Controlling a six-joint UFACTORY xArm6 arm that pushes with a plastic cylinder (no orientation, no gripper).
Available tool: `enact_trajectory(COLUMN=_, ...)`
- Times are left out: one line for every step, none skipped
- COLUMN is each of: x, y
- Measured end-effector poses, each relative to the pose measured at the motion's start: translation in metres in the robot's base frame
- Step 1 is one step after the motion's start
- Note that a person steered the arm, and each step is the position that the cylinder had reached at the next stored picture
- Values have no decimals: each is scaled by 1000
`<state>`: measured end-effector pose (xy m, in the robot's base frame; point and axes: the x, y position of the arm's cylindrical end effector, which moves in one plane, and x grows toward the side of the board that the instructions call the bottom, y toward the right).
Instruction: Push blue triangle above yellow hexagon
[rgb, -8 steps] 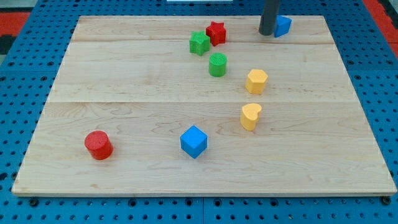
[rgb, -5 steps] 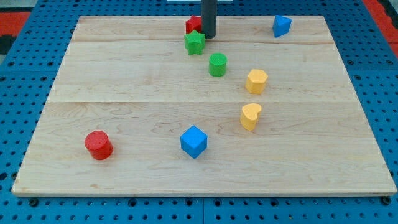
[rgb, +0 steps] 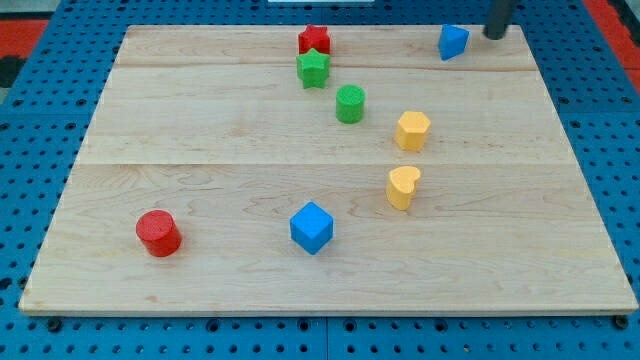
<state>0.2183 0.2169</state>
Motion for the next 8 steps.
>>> enact_trajectory(x=12, y=-40)
enact_trajectory(x=13, y=-64)
enact_trajectory(x=21, y=-40)
enact_trajectory(x=56, y=23)
enact_trajectory(x=120, y=27)
enact_trajectory(x=168, y=25)
enact_trajectory(x=168, y=24)
enact_trajectory(x=168, y=24)
